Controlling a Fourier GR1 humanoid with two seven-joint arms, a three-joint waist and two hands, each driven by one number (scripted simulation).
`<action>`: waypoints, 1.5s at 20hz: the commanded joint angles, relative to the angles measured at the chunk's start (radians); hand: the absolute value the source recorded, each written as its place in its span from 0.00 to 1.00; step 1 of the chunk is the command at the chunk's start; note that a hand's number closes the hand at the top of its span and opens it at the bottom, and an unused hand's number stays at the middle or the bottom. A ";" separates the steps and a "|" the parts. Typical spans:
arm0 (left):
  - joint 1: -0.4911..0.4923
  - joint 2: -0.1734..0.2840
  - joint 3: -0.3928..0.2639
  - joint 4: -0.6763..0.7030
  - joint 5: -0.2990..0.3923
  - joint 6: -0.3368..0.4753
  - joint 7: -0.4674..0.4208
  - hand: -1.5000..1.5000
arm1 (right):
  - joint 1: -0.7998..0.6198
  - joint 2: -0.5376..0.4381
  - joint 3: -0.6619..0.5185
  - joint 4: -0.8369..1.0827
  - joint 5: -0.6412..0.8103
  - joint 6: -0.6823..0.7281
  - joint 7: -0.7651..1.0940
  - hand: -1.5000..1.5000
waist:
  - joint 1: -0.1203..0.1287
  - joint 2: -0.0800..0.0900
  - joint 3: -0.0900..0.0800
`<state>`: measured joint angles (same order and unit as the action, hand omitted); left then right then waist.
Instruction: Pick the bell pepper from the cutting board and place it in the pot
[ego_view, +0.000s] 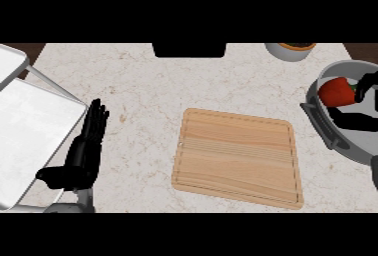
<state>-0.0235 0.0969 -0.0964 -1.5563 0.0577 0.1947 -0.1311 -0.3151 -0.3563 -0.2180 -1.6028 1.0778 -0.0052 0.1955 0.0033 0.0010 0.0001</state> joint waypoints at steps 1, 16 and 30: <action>-0.049 0.024 0.045 0.005 0.014 -0.015 0.041 0.50 | -0.089 -0.069 -0.086 0.183 -0.040 -0.046 -0.070 1.00 | 0.003 0.001 0.000; -0.006 -0.048 -0.038 -0.047 -0.054 0.024 0.041 0.50 | -0.319 -0.249 -0.167 1.023 -0.054 -0.174 -0.353 1.00 | 0.025 0.007 0.002; -0.016 -0.021 0.001 -0.020 -0.035 -0.005 0.032 0.50 | -0.372 -0.270 -0.429 1.263 -0.329 -0.120 -0.646 0.00 | 0.018 0.009 0.006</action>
<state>-0.0346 0.0665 -0.1053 -1.5822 0.0265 0.1893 -0.1014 -0.6637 -0.6506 -0.5412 -0.3431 0.8725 -0.1256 -0.3473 0.0306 0.0131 0.0049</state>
